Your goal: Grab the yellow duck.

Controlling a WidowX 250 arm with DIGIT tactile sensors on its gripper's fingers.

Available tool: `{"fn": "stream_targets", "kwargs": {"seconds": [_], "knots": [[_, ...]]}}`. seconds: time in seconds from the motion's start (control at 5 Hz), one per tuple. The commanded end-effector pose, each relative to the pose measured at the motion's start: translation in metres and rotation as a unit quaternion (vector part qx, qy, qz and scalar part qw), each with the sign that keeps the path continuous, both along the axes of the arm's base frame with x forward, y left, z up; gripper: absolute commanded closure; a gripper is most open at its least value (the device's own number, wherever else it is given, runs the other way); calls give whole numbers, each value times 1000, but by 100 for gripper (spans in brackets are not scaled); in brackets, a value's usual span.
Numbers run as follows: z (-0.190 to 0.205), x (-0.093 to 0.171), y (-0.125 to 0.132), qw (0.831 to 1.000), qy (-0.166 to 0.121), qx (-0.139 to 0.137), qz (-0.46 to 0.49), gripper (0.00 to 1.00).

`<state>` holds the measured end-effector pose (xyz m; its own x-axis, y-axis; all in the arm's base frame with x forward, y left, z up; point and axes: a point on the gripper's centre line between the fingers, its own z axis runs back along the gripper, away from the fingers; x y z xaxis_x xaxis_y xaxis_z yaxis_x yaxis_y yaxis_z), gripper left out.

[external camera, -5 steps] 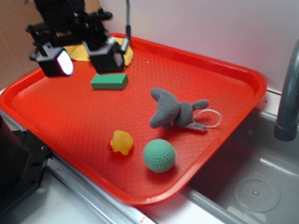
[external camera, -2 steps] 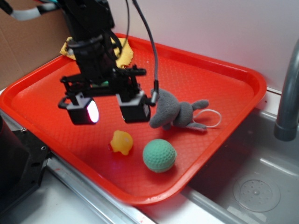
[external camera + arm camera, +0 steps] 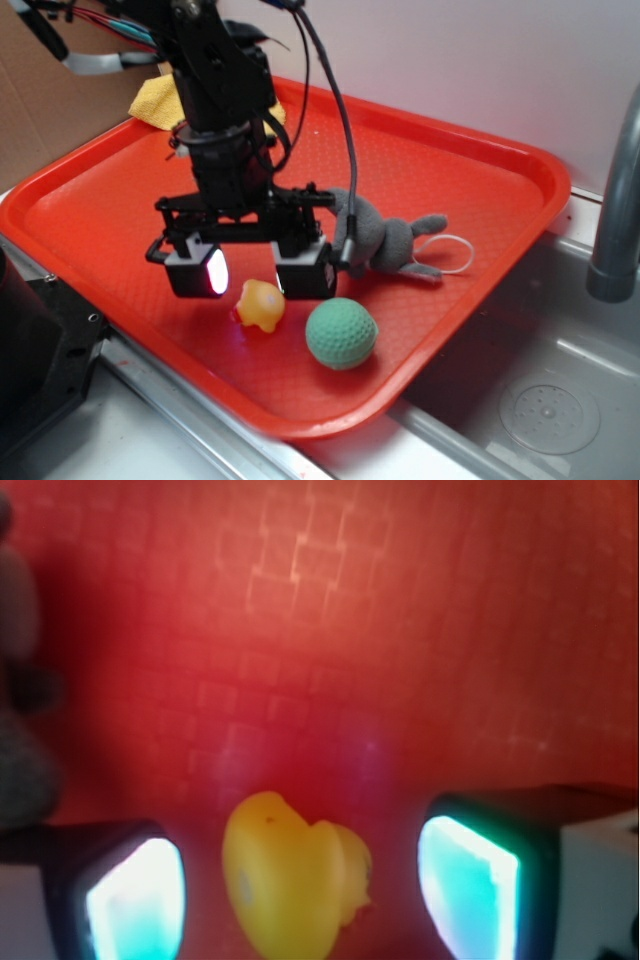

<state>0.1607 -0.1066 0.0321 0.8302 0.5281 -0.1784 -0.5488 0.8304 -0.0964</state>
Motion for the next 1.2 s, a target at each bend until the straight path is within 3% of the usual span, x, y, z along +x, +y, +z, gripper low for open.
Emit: {"fn": "stream_targets", "kwargs": {"seconds": [0.0, 0.4, 0.8, 1.0], "knots": [[-6, -3, -14, 1000, 4, -7, -14, 100], [0, -2, -6, 1000, -4, -7, 12, 100], [47, 12, 33, 999, -46, 4, -14, 100], [89, 30, 69, 996, -81, 22, -33, 100]]}}
